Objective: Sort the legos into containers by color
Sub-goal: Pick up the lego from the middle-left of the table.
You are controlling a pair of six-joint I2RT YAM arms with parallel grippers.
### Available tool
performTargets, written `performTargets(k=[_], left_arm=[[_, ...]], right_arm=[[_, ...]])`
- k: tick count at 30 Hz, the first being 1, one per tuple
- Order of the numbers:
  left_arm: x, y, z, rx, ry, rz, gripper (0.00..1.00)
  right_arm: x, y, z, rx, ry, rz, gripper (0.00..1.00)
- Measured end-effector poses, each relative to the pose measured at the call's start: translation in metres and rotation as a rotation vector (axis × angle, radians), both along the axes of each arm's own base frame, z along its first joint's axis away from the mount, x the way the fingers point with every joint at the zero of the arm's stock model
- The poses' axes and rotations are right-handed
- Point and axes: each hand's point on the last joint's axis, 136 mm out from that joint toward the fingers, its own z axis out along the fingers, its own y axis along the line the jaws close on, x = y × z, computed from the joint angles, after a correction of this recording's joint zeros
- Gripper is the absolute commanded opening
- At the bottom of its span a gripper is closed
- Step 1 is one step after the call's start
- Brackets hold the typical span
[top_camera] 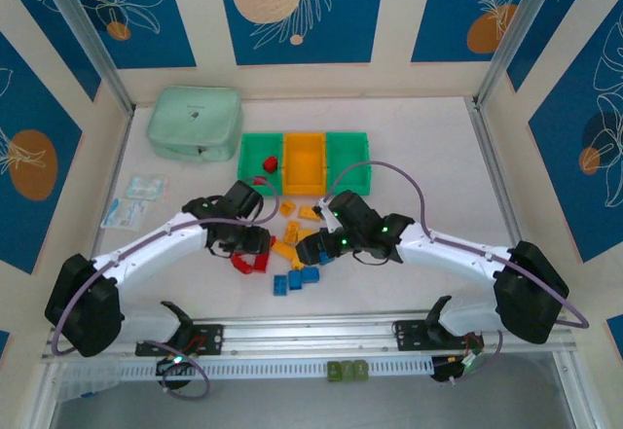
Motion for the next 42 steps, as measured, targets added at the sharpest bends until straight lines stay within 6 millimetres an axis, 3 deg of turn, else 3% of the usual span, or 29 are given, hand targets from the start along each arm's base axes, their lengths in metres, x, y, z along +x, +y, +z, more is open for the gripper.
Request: performTargets(k=[9, 17, 28, 35, 42], left_arm=[[-0.013, -0.015, -0.033, 0.062, 0.113, -0.066, 0.53], [-0.011, -0.017, -0.053, 0.109, 0.144, -0.079, 0.49], [-0.004, -0.016, -0.061, 0.143, 0.137, -0.074, 0.38], [-0.001, -0.014, -0.053, 0.143, 0.101, -0.077, 0.34], [0.011, -0.01, -0.01, 0.119, -0.028, -0.071, 0.33]], right_arm=[[0.004, -0.002, 0.005, 0.012, -0.029, -0.022, 0.99], [0.005, -0.003, 0.005, 0.011, -0.035, -0.027, 0.99], [0.007, -0.004, 0.005, 0.01, -0.035, -0.032, 0.99], [0.01, -0.006, 0.005, 0.01, -0.035, -0.043, 0.99], [0.02, -0.003, 0.019, 0.032, -0.063, -0.052, 0.99]])
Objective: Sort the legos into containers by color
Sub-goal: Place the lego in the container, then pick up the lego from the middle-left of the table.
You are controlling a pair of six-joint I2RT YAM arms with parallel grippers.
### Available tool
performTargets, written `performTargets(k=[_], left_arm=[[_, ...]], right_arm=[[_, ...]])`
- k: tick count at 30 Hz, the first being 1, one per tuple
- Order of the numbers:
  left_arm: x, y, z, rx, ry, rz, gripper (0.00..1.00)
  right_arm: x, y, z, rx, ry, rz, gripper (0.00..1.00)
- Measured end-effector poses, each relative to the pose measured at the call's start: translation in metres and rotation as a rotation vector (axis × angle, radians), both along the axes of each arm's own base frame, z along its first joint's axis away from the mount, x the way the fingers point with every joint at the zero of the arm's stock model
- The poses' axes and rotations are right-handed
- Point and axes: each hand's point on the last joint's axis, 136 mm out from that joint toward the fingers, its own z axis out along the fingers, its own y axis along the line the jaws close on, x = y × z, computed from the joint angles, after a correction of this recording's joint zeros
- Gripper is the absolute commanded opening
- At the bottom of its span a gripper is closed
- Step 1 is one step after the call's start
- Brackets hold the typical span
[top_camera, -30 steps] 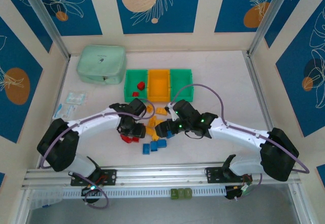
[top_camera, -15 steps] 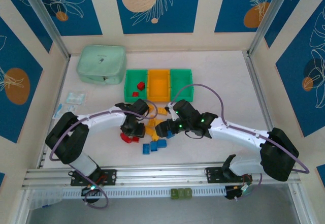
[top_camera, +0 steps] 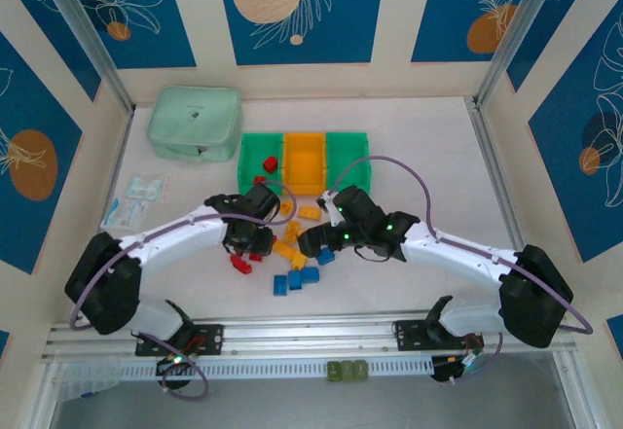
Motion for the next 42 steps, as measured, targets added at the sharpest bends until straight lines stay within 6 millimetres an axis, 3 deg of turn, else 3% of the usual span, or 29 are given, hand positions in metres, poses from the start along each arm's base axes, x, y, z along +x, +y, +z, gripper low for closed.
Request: performTargets(k=[5, 9, 13, 16, 21, 25, 29, 35, 42], left_arm=[[0.028, -0.001, 0.042, -0.023, -0.133, 0.005, 0.33], [0.072, 0.002, 0.079, -0.019, -0.256, 0.047, 0.33], [0.12, 0.009, 0.097, -0.017, -0.337, 0.112, 0.33], [0.158, 0.016, 0.094, -0.007, -0.357, 0.16, 0.32], [0.218, 0.018, 0.069, 0.026, -0.347, 0.195, 0.32], [0.251, 0.014, 0.046, 0.048, -0.328, 0.196, 0.35], [0.262, 0.011, 0.03, 0.069, -0.304, 0.18, 0.49], [0.262, 0.012, 0.033, 0.078, -0.306, 0.173, 0.55], [0.243, 0.016, 0.064, 0.039, -0.34, 0.157, 0.59]], right_arm=[[0.019, 0.002, 0.022, 0.048, -0.041, -0.028, 0.99], [0.037, -0.006, 0.032, 0.073, -0.058, -0.077, 0.99], [0.052, -0.014, 0.04, 0.087, -0.078, -0.12, 0.99], [0.059, -0.019, 0.043, 0.094, -0.088, -0.142, 0.99], [0.065, -0.025, 0.043, 0.094, -0.09, -0.165, 0.99], [0.067, -0.027, 0.044, 0.093, -0.09, -0.172, 0.99], [0.068, -0.028, 0.043, 0.093, -0.09, -0.176, 0.99], [0.068, -0.028, 0.043, 0.091, -0.093, -0.173, 0.99], [0.067, -0.028, 0.043, 0.091, -0.093, -0.168, 0.99]])
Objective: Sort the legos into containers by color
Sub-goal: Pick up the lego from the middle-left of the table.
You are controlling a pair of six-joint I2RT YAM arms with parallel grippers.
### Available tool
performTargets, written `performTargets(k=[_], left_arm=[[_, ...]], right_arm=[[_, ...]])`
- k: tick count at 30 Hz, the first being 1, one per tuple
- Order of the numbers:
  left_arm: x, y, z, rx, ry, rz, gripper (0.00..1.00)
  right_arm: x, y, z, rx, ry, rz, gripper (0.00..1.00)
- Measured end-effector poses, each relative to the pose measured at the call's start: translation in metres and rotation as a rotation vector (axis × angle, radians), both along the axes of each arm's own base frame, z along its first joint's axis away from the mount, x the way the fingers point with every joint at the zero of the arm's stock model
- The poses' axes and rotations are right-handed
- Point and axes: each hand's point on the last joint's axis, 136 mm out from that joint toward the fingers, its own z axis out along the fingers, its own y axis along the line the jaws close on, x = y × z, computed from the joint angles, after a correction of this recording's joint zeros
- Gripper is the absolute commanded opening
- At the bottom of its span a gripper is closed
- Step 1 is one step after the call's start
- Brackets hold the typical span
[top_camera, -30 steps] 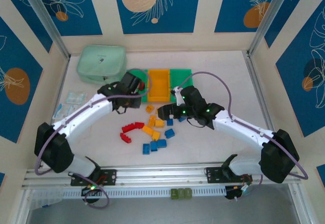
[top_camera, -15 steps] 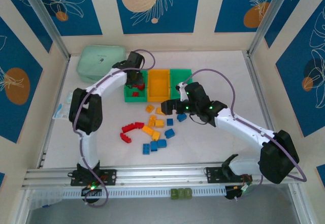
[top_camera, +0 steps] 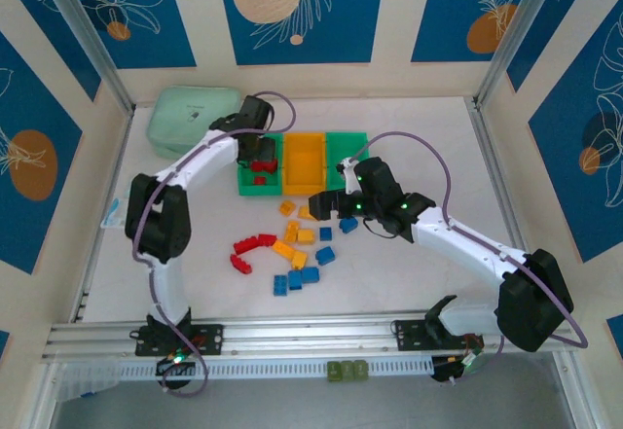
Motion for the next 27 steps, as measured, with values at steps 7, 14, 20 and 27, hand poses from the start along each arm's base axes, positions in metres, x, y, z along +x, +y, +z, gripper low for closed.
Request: performTargets(k=[7, 14, 20, 27], left_arm=[[-0.05, 0.005, 0.022, -0.099, -0.003, -0.025, 0.63], [-0.116, 0.018, 0.004, -0.161, 0.084, -0.01, 0.65], [-0.177, 0.038, -0.013, -0.162, 0.168, 0.032, 0.67], [-0.245, 0.059, -0.043, -0.172, 0.282, 0.138, 0.68]], right_arm=[[-0.003, 0.002, 0.0, 0.0, -0.003, 0.024, 0.99], [-0.015, 0.014, 0.0, -0.008, -0.013, 0.092, 0.99], [-0.041, 0.03, -0.017, -0.019, -0.004, 0.184, 0.99], [-0.08, 0.052, -0.042, -0.035, -0.018, 0.355, 0.99]])
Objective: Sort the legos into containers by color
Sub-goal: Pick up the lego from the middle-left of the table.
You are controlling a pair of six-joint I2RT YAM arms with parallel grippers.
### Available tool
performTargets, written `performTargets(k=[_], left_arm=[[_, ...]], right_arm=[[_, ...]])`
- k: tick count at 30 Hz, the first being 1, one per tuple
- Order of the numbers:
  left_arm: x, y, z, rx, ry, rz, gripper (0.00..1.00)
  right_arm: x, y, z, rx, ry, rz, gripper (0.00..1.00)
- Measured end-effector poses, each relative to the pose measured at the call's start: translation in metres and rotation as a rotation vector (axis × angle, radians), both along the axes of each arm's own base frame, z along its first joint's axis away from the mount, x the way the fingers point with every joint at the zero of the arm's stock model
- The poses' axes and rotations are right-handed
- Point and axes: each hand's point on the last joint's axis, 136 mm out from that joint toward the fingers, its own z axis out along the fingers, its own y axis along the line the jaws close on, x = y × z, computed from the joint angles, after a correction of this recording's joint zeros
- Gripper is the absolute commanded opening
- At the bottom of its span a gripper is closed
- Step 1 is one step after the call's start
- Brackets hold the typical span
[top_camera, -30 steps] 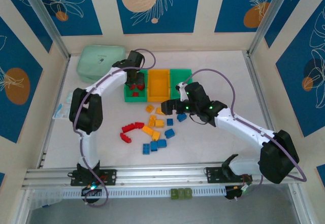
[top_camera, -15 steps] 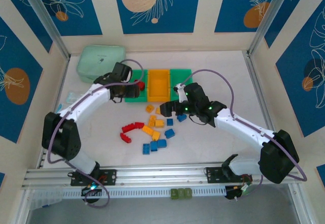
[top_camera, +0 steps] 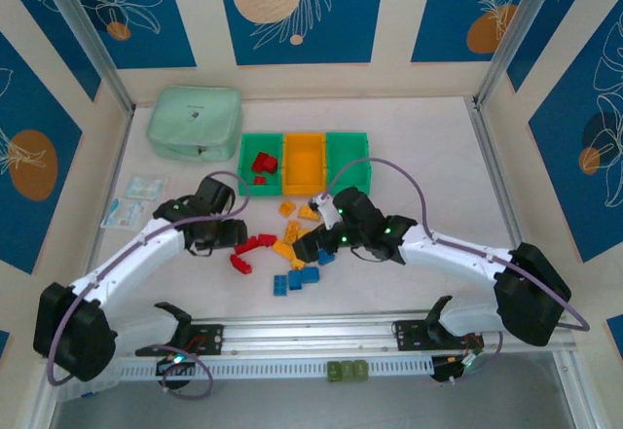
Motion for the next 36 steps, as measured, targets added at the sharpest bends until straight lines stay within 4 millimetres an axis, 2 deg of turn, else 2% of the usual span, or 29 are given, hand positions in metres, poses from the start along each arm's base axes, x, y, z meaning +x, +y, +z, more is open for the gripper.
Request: performTargets(k=[5, 9, 15, 19, 25, 28, 36], left_arm=[[-0.026, -0.002, -0.018, -0.03, 0.064, 0.061, 0.71], [-0.036, -0.01, -0.032, -0.055, 0.1, 0.104, 0.73], [-0.038, -0.014, -0.049, -0.099, 0.106, 0.197, 0.73], [-0.032, -0.019, -0.056, -0.115, 0.109, 0.231, 0.73], [-0.024, -0.025, -0.068, -0.112, 0.123, 0.251, 0.63], [-0.025, -0.025, -0.072, -0.104, 0.123, 0.252, 0.55], [-0.029, -0.019, -0.078, -0.073, 0.119, 0.255, 0.37]], right_arm=[[-0.009, 0.014, -0.01, -0.01, -0.036, 0.072, 0.99], [-0.01, 0.02, -0.018, -0.007, -0.075, 0.107, 0.99], [-0.008, 0.025, -0.024, 0.003, -0.124, 0.131, 0.99], [-0.004, 0.028, -0.023, 0.011, -0.16, 0.128, 0.99], [0.0, 0.029, -0.023, 0.01, -0.177, 0.122, 0.99], [0.001, 0.03, -0.026, 0.007, -0.178, 0.12, 0.99], [0.002, 0.03, -0.032, -0.007, -0.169, 0.118, 0.99]])
